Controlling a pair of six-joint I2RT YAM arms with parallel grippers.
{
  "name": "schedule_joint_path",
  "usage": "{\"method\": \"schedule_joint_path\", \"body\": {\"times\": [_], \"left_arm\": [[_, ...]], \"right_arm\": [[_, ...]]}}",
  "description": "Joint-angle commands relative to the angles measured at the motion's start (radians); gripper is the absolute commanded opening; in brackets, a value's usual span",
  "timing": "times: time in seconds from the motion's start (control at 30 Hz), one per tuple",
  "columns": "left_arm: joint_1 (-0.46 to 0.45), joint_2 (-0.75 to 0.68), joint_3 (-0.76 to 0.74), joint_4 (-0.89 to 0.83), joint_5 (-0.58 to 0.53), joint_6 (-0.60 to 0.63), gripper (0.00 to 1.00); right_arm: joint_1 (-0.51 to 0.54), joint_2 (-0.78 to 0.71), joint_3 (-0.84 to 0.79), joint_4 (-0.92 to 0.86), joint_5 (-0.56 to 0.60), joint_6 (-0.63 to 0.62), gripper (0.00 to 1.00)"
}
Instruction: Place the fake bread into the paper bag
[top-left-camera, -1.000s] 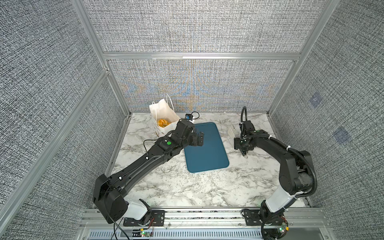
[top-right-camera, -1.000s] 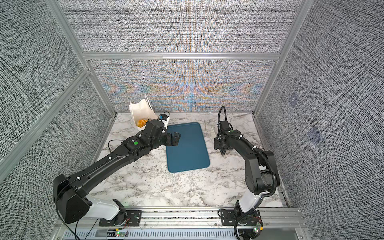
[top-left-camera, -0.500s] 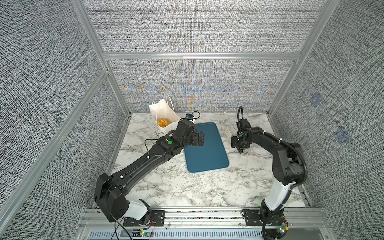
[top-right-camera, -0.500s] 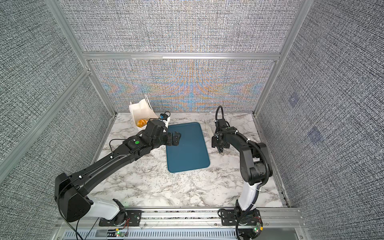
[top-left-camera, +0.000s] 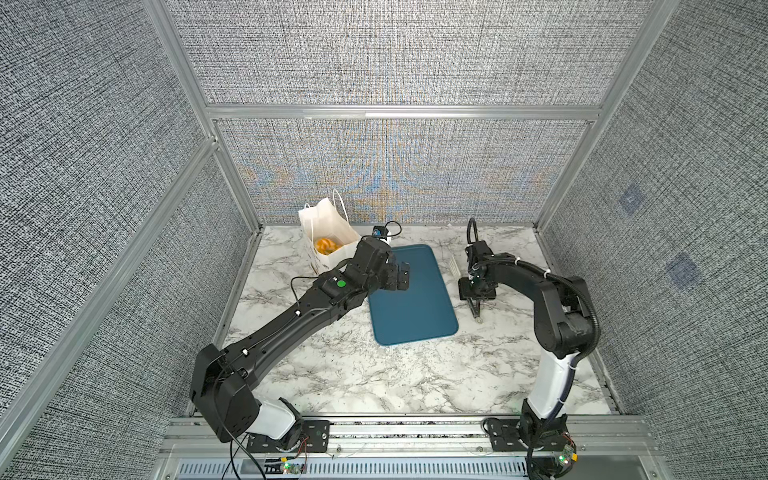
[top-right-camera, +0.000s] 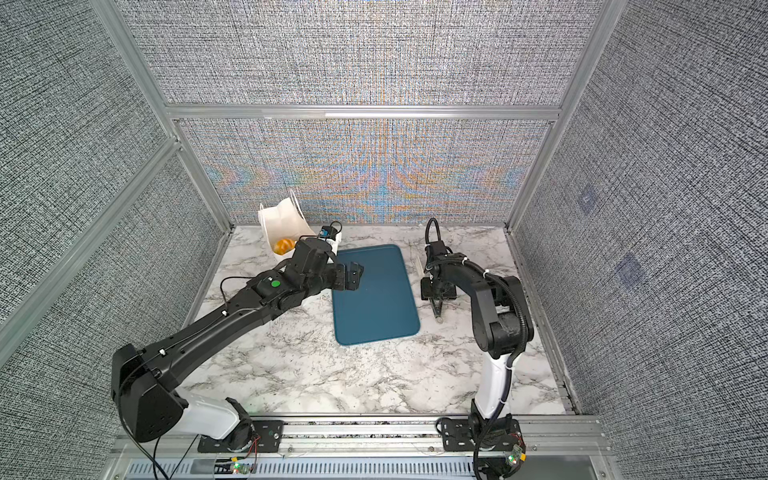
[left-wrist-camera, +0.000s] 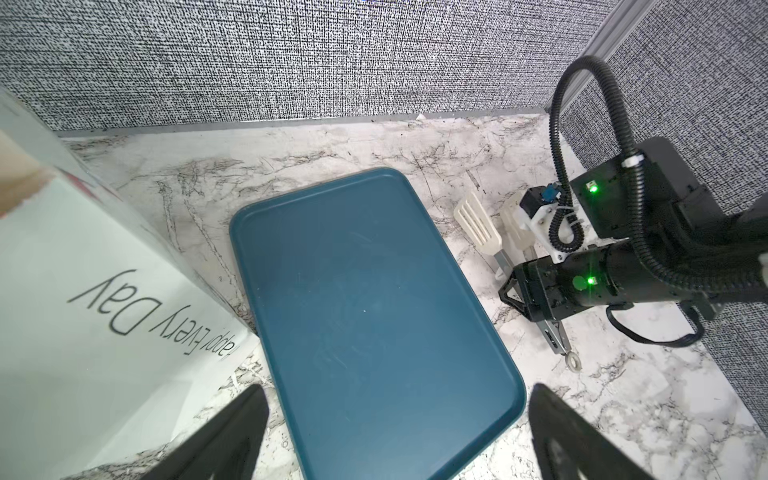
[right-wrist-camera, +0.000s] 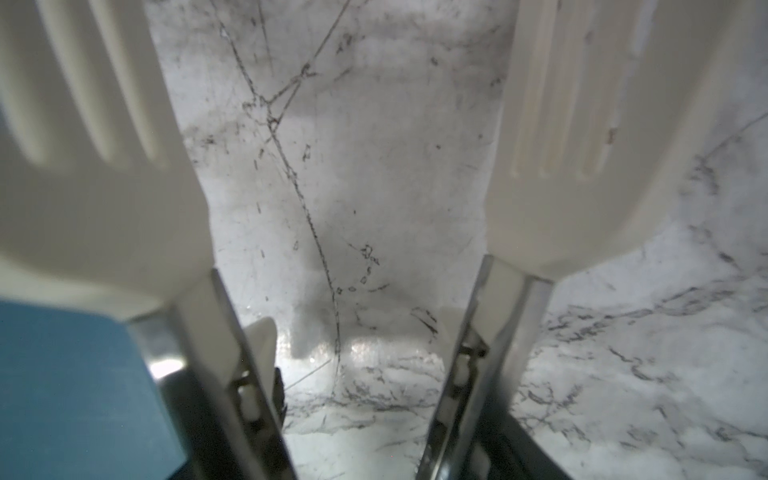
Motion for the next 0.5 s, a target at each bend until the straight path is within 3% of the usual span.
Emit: {"method": "schedule_joint_path", "body": {"times": [0.0,0.47], "left_arm": [[0.001,0.005,0.006,-0.012,-0.006,-0.002,0.99],[0.001,0.002,-0.003,-0.023,-0.019,-0.013,0.99]], "right_arm": [[0.001,0.009,0.006,-0.012,0.010,-0.012,0.66],[0.000,0.025,-0.014,0.028,0.022,-0.011,0.70]]}}
